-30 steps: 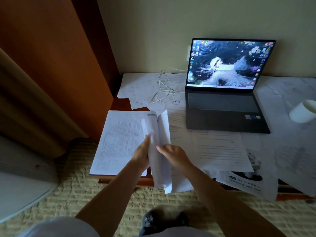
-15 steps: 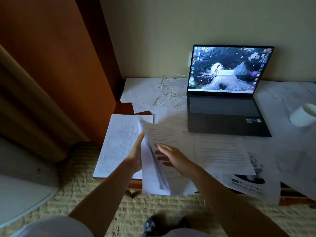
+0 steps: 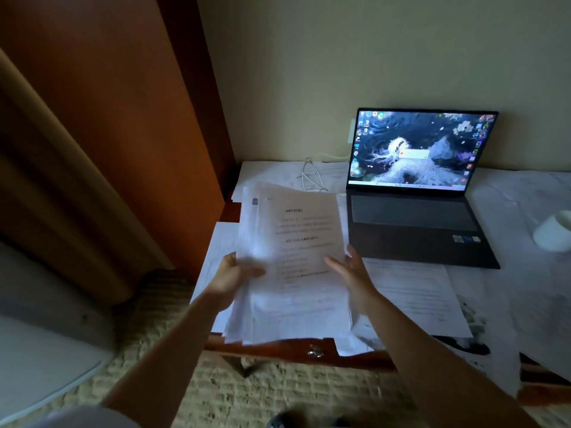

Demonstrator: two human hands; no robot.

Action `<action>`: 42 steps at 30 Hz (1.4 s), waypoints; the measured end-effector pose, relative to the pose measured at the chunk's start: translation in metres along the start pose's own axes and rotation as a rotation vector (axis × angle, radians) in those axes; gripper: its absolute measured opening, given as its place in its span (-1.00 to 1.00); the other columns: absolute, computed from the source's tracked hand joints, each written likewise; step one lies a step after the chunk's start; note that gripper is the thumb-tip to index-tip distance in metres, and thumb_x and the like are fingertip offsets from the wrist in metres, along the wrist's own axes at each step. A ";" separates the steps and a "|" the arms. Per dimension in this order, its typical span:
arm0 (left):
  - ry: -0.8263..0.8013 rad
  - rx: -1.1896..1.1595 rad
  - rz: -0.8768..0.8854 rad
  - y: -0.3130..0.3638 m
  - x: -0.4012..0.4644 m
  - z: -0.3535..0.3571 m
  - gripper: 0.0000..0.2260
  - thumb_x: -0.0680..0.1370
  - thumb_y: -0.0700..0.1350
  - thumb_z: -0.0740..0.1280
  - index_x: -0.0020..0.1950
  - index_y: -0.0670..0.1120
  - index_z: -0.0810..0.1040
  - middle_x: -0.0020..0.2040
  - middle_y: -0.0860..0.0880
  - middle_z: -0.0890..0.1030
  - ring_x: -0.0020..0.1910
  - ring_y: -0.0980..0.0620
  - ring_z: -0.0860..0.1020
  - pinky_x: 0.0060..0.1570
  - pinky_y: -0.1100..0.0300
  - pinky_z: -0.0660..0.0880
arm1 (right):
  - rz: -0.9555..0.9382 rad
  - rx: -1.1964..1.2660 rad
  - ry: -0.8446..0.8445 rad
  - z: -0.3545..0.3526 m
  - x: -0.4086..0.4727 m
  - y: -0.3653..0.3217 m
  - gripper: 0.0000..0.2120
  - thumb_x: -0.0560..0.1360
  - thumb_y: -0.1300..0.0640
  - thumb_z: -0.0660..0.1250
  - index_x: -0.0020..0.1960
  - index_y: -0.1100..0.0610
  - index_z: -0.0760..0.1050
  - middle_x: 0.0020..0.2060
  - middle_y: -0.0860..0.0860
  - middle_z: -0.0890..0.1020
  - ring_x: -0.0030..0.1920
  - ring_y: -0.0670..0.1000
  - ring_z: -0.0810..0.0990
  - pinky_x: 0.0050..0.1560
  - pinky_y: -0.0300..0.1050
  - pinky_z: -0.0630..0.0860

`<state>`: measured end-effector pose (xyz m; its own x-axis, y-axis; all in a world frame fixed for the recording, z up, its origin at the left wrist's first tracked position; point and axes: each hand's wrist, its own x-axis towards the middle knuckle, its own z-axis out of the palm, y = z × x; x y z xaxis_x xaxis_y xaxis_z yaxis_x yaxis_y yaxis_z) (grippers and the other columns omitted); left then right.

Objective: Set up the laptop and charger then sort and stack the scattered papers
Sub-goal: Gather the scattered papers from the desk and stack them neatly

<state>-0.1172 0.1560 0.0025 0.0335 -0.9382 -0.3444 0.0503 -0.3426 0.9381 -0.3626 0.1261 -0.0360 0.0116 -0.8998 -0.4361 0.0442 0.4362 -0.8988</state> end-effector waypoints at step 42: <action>0.334 -0.036 0.350 0.023 0.019 0.039 -0.66 0.37 -0.15 0.54 0.03 0.02 0.48 -0.04 -0.04 0.60 -0.06 -0.03 0.60 -0.18 0.14 0.60 | -0.516 0.187 0.317 0.028 -0.005 -0.068 -0.52 0.43 0.44 0.24 0.26 0.05 0.37 0.11 0.05 0.58 0.00 -0.04 0.56 -0.12 -0.38 0.48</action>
<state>-0.1541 0.1284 0.0193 0.3730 -0.9278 -0.0068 0.0128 -0.0021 0.9999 -0.3373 0.1004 0.0285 -0.3527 -0.9351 0.0337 0.1397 -0.0882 -0.9863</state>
